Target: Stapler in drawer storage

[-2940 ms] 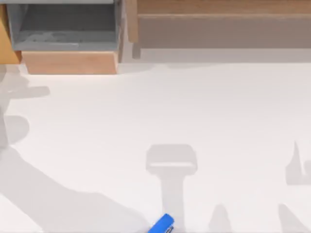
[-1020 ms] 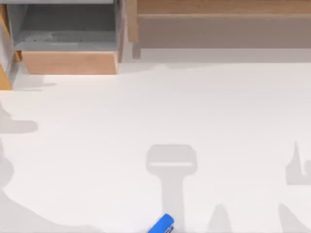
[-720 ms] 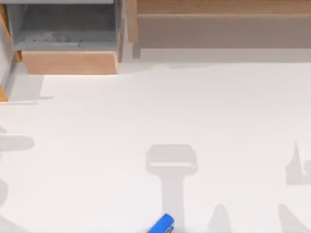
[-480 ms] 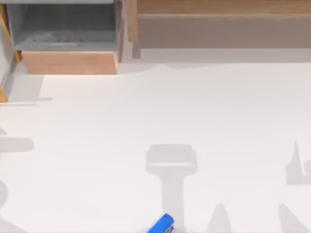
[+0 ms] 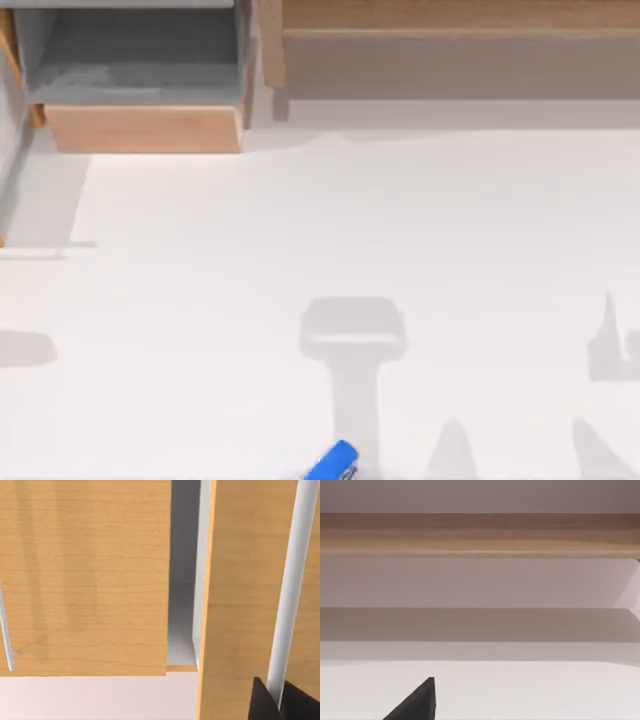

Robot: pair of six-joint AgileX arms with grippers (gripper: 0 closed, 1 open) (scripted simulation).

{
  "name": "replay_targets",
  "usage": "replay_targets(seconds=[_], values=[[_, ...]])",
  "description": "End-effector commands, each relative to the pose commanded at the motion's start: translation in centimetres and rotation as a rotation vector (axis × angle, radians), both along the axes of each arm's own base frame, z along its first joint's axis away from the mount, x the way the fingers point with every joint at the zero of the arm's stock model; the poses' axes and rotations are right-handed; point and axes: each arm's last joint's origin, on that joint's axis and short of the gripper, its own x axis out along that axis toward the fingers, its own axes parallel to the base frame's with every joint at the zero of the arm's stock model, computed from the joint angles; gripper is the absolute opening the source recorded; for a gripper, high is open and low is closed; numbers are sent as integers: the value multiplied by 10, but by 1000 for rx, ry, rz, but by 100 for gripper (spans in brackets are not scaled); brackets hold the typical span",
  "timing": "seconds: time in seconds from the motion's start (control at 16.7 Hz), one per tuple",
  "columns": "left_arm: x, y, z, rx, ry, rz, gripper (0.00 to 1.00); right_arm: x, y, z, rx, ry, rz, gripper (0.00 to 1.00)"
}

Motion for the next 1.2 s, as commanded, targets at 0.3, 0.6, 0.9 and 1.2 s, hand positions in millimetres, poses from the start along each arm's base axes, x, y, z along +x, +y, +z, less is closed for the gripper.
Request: replay_targets(seconds=[0.3, 0.6, 0.9, 1.2], values=[[-12, -1, 0, 1, -1, 1, 0, 0, 0, 0, 0, 0, 0, 100], [-12, -1, 0, 1, -1, 1, 30, 0, 0, 0, 0, 0, 0, 100], [-12, -1, 0, 1, -1, 1, 68, 0, 0, 0, 0, 0, 0, 100], [-12, -1, 0, 1, -1, 1, 100, 0, 0, 0, 0, 0, 0, 100]])
